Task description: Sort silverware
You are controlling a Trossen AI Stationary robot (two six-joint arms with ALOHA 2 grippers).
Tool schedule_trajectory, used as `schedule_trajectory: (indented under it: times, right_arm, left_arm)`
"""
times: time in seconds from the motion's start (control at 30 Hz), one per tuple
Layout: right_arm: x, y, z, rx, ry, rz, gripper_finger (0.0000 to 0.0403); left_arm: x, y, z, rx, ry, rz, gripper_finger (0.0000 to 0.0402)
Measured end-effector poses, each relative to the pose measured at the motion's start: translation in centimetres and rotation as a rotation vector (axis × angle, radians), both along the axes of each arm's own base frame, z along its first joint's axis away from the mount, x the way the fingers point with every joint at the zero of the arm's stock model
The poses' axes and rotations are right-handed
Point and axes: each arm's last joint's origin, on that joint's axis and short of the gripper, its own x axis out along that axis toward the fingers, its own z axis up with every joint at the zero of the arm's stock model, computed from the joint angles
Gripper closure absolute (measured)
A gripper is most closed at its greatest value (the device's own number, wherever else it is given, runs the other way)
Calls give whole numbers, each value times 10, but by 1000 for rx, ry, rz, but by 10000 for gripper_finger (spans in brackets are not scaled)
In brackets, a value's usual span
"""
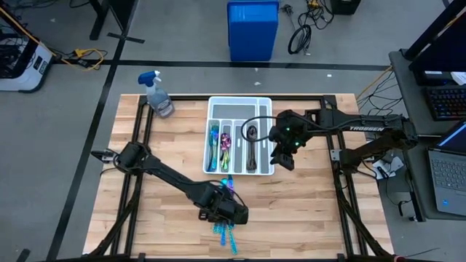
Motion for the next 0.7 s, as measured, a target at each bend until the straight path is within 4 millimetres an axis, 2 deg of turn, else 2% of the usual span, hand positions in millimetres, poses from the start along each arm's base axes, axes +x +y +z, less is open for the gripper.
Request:
schedule_trajectory:
  times: [0.1, 0.17, 0.4, 0.7]
  right_arm:
    - [0, 0, 0, 2, -3, -6, 261]
    - [1, 0, 1, -1, -8, -11, 261]
    - [7, -2, 5, -11, -87, -29, 261]
    - [11, 3, 9, 26, -126, -50, 261]
  left_arm:
    - [12, -5, 9, -17, -187, -100, 155]
    - [15, -7, 13, -21, -246, -129, 155]
    - [25, 19, 4, 29, -231, -154, 155]
    - [35, 50, -9, -22, -149, -85, 155]
